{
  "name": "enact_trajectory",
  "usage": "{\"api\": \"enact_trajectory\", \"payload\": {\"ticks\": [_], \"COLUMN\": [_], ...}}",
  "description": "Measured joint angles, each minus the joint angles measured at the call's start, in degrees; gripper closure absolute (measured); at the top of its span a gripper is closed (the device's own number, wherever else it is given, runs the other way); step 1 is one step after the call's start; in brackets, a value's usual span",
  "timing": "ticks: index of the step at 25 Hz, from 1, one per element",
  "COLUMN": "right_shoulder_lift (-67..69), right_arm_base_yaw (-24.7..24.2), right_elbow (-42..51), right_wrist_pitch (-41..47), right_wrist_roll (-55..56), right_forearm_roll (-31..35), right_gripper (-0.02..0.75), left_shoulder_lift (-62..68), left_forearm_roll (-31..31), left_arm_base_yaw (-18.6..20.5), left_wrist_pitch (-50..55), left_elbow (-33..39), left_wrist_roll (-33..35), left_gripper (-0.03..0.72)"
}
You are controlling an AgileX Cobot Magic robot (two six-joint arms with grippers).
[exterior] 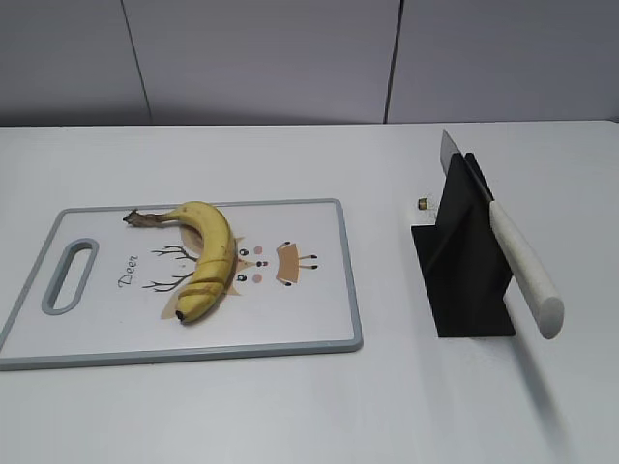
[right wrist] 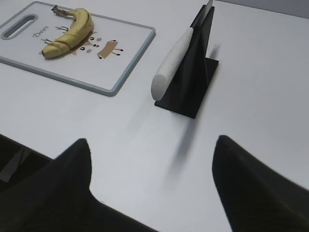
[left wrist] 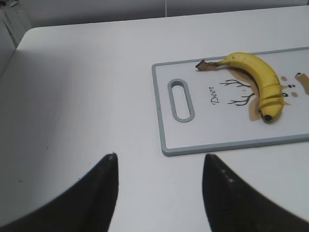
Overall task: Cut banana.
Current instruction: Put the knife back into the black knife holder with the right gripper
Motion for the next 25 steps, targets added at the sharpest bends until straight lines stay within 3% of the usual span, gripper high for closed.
{"api": "enact_trajectory", "payload": {"ticks": [13, 25], "right_shoulder_lift": [0.00, 0.00], "right_arm_base_yaw": [-11.87, -12.35], "right_elbow": [0.00, 0.00], "right_wrist_pitch": [0.05, 0.05], "right_wrist_roll": [0.00, 0.00], "right_forearm_roll": [0.55, 0.69], "right_gripper": [0.146, 0.146], "left_shoulder_lift": [0.00, 0.00], "left_forearm_roll": [1.55, 1.55], "left_arm_base_yaw": [0.00, 0.00], "left_wrist_pitch": [0.00, 0.00], "left_elbow": [0.00, 0.00], "left_wrist_roll": [-3.78, -4.04], "left_gripper": [0.146, 0.146]}}
